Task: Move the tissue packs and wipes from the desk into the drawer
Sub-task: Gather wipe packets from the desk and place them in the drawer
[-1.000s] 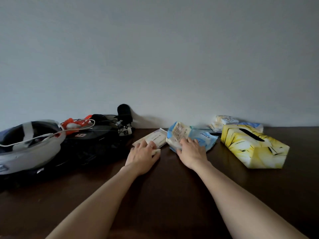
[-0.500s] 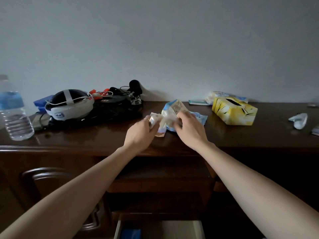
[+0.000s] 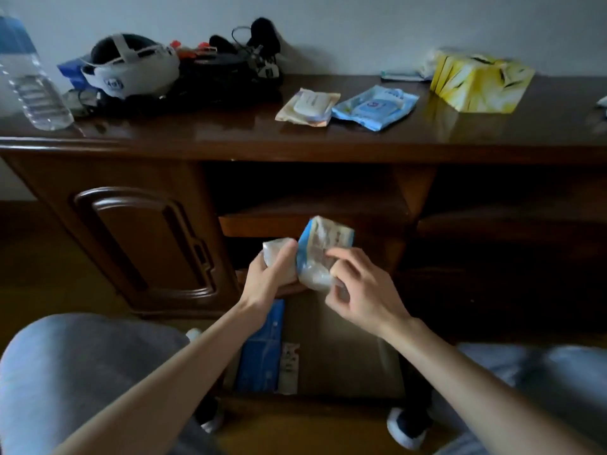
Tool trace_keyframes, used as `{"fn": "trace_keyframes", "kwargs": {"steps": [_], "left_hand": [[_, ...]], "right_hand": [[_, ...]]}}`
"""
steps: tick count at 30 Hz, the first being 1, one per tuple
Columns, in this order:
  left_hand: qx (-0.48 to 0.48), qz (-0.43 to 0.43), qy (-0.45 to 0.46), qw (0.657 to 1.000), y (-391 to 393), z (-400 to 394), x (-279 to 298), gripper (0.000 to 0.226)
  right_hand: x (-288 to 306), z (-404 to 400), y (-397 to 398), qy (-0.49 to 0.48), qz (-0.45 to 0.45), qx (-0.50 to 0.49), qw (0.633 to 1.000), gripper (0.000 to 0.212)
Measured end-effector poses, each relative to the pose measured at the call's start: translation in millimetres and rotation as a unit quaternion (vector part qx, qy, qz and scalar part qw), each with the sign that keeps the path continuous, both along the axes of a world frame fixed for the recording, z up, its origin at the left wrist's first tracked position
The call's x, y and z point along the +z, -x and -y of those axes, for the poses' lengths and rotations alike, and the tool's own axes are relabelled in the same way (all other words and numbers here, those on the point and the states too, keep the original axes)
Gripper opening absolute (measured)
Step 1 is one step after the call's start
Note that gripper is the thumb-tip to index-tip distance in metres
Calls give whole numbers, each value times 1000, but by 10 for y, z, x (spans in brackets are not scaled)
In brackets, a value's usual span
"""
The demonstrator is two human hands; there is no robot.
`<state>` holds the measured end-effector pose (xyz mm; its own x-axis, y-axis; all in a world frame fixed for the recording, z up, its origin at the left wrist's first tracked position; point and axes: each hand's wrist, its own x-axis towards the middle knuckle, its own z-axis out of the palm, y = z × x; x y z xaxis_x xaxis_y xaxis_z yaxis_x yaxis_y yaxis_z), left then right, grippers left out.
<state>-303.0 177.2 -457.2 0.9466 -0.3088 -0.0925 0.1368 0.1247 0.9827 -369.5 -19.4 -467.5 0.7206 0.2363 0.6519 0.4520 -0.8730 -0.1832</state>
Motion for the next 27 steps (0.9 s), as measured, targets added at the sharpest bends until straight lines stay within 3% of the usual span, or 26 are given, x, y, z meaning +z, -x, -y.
{"fn": "trace_keyframes", "kwargs": {"steps": [5, 8, 10, 12, 14, 15, 16, 17, 19, 20, 23, 27], "left_hand": [[-29, -185, -44, 981, 78, -64, -908, 59], [29, -254, -59, 965, 37, -11, -1253, 63], [48, -254, -92, 962, 12, 19, -1443, 60], [42, -255, -113, 959, -1, 26, -1605, 56], [23, -263, -129, 956, -9, 10, -1753, 52], [16, -268, -136, 954, -9, 2, -1817, 50], [16, -268, -146, 952, -8, -4, -1877, 46], [22, -260, -163, 952, -6, -5, -1932, 41], [39, -225, -211, 950, -1, 3, -2027, 33], [49, -209, -232, 949, -2, 11, -2058, 31], [85, -177, -260, 945, -44, 13, -2096, 25], [111, -160, -273, 942, -110, -23, -2152, 24]], "right_hand": [[-789, 37, 105, 74, -122, 57, 988, 11], [-1115, 60, 139, 29, -199, 42, 979, 30], [-1301, 38, 132, -73, -264, -4, 962, 52], [-1452, -32, 101, -272, -343, -95, 894, 64], [-1577, -60, 41, -451, -451, -159, 753, 64], [-1670, -51, 13, -518, -497, -161, 677, 60], [-1783, -29, -8, -552, -519, -166, 631, 59], [-1872, -8, -20, -567, -522, -179, 612, 61], [-1973, 56, -39, -580, -490, -226, 611, 73], [-1997, 101, -46, -565, -472, -251, 628, 76], [-2030, 252, -67, -392, -432, -328, 743, 65], [-2168, 306, 48, -186, -382, -366, 828, 65]]}}
